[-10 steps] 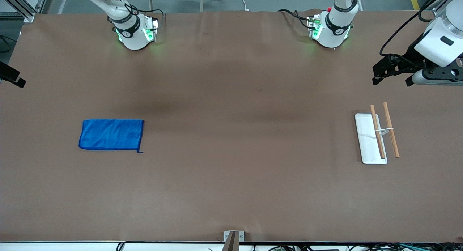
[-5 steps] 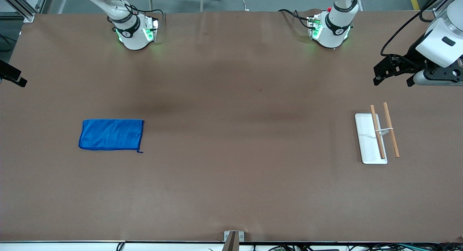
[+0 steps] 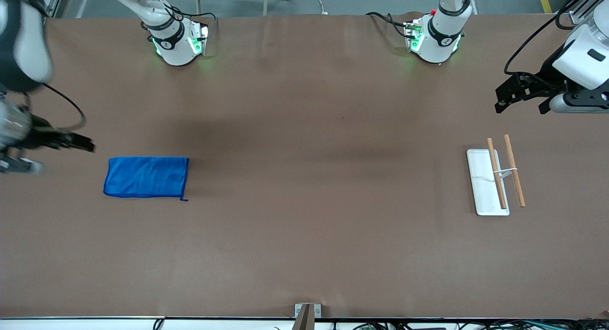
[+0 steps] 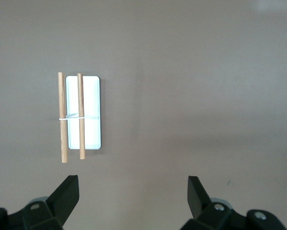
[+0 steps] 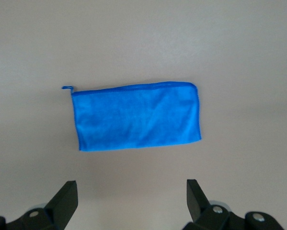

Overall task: Right arm passes towel to left arm to hang
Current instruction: 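Lower the right gripper onto the blue towel's edge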

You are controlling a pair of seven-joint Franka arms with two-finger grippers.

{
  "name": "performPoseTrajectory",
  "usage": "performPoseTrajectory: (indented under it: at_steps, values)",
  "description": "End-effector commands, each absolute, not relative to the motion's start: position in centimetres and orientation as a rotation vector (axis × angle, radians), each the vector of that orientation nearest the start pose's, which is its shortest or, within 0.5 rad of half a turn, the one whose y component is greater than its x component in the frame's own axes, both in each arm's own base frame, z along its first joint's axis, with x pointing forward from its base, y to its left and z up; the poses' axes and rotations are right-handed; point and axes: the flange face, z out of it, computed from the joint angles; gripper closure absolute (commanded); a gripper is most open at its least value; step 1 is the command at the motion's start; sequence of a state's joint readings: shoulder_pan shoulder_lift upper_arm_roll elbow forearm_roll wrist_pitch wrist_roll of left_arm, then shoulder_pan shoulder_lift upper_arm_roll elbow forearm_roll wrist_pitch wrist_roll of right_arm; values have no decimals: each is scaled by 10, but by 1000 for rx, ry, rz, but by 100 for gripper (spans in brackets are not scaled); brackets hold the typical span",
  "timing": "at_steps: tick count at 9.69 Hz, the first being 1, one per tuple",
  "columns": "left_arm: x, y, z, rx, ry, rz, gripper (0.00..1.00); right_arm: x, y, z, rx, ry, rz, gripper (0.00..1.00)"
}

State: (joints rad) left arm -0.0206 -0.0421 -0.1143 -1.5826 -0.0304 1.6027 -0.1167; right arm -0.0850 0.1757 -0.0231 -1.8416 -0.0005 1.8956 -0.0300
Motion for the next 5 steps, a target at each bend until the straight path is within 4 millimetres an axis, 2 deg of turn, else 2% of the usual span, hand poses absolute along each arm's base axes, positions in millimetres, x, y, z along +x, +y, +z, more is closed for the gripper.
performPoseTrajectory:
  at_steps: [1, 2, 3, 4, 5]
  values:
    - [543, -76, 632, -3157, 41, -46, 0, 572, -63, 325, -3133, 48, 137, 0]
    - [543, -75, 632, -3157, 41, -48, 0, 566, -63, 287, -3136, 53, 113, 0]
    - [544, -74, 632, -3157, 39, -48, 0, 558, -66, 260, -3140, 62, 80, 0]
    - [543, -75, 632, -3157, 39, -48, 0, 553, -70, 237, -3144, 72, 47, 0]
    - [543, -75, 632, -3157, 39, -48, 0, 550, -71, 225, -3146, 72, 25, 0]
